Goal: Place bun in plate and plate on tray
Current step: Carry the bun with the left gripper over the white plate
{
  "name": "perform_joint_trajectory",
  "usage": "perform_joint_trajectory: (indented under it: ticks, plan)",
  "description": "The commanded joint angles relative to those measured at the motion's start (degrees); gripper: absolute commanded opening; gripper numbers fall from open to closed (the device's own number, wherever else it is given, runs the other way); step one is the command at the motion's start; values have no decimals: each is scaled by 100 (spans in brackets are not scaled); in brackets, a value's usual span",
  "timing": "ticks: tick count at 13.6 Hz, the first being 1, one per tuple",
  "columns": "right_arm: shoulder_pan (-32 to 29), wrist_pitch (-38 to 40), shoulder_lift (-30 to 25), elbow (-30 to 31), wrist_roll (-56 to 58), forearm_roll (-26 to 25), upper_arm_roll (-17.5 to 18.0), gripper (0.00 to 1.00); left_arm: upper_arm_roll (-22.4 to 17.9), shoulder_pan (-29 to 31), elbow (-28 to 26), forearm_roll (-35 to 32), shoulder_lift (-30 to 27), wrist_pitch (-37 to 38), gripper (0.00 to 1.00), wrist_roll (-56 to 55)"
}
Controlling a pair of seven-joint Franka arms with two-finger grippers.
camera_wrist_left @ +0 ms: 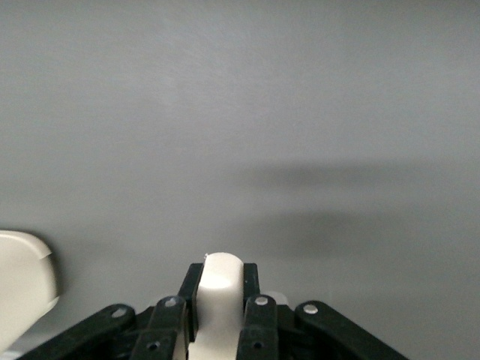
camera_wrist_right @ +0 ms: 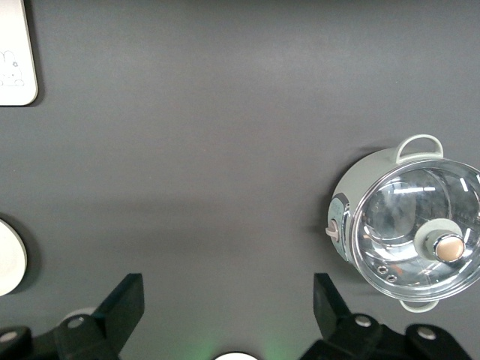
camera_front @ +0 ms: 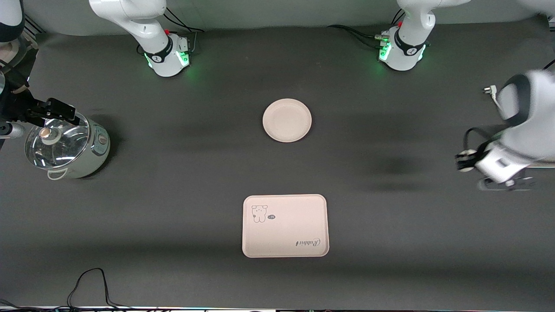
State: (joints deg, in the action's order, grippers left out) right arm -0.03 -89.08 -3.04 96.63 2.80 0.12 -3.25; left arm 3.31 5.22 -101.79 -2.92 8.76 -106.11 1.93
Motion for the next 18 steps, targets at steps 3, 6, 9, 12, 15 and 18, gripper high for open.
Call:
perform_joint_trajectory:
  ticks: [3, 6, 9, 12, 15, 18]
  plan:
    - [65, -83, -109, 93, 36, -83, -44, 100, 38, 216, 2047, 29, 56, 2109, 28, 361]
    - [64, -83, -109, 93, 36, -83, -44, 100, 91, 182, 2295, 239, 47, 2375, 28, 256]
    - [64, -83, -109, 93, 36, -83, -53, 100, 170, -134, 2295, 661, 117, 2288, 28, -523]
    - [64, -83, -118, 102, 36, -83, -53, 100, 459, -774, 2304, 635, 232, 1964, 28, -1831]
    - [64, -83, -118, 119, 36, -83, -53, 100, 495, -1529, 2295, 600, 425, 1410, 28, -3256]
    - [64, -83, -118, 119, 36, -83, -53, 100, 495, -2531, 2278, 407, 662, 1067, 28, -4829]
